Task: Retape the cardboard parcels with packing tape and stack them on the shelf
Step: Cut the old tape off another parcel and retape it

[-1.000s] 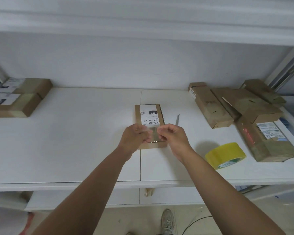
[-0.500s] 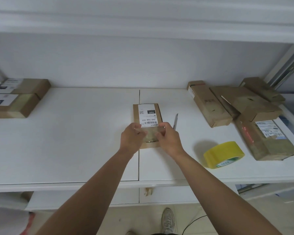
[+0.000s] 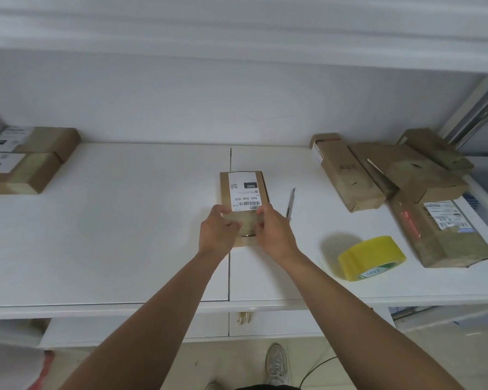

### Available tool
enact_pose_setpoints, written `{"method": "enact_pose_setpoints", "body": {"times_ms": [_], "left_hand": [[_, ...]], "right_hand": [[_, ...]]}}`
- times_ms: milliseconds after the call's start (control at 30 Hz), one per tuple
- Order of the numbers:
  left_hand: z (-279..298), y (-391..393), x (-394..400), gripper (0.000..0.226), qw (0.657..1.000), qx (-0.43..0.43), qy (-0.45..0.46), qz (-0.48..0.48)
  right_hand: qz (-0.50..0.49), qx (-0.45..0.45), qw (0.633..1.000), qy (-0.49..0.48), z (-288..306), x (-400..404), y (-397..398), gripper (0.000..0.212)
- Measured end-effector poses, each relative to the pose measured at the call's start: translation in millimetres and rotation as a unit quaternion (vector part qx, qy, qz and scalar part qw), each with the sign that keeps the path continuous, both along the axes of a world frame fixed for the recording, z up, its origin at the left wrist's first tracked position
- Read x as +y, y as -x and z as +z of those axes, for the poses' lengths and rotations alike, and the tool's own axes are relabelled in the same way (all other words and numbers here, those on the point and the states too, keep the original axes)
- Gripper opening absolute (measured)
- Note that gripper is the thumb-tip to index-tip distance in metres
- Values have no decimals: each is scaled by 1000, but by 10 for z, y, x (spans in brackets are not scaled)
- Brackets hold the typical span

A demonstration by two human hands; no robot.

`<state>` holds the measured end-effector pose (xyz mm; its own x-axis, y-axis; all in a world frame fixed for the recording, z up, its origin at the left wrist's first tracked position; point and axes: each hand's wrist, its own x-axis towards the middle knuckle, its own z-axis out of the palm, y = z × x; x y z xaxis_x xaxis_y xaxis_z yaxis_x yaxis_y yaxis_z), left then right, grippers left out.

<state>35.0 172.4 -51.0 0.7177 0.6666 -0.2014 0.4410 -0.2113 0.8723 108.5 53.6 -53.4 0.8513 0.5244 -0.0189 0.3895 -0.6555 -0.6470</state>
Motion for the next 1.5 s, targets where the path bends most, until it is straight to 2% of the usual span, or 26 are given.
{"method": "enact_pose_setpoints", "body": {"times_ms": [333, 400, 467, 533, 600, 667, 767, 1033, 1367, 1500], "left_hand": [[-77, 7, -3, 35, 1000, -4, -18, -17], [-98, 6, 6, 34, 1000, -5, -21, -19], [-119, 9, 24, 34, 999, -6, -24, -21], [-134, 13, 44, 33, 999, -4, -29, -23], [-141, 14, 54, 33, 999, -3, -36, -26], [-150, 13, 48, 32, 999, -5, -44, -31], [-167, 16, 32, 26, 997, -2, -62, -38], [-147, 11, 37, 22, 997, 5, -68, -46], [-142, -9, -17, 17, 993, 13, -99, -64], [-229, -19, 97, 19, 996, 25, -67, -57]], "right_hand": [[14, -27, 998, 57, -76, -3, -62, 24], [27, -96, 994, 52, -122, -37, -41, 25], [68, -222, 971, 58, -220, -92, -7, 22], [121, -284, 949, 60, -301, -174, 55, 22], [160, -278, 943, 87, -370, -265, 119, 47], [174, -271, 939, 118, -414, -333, 141, 56], [181, -233, 945, 142, -418, -353, 142, 59], [173, -148, 967, 118, -383, -323, 135, 71], [152, -169, 963, 146, -393, -280, 228, 64], [154, -161, 963, 150, -396, -275, 228, 65]]}}
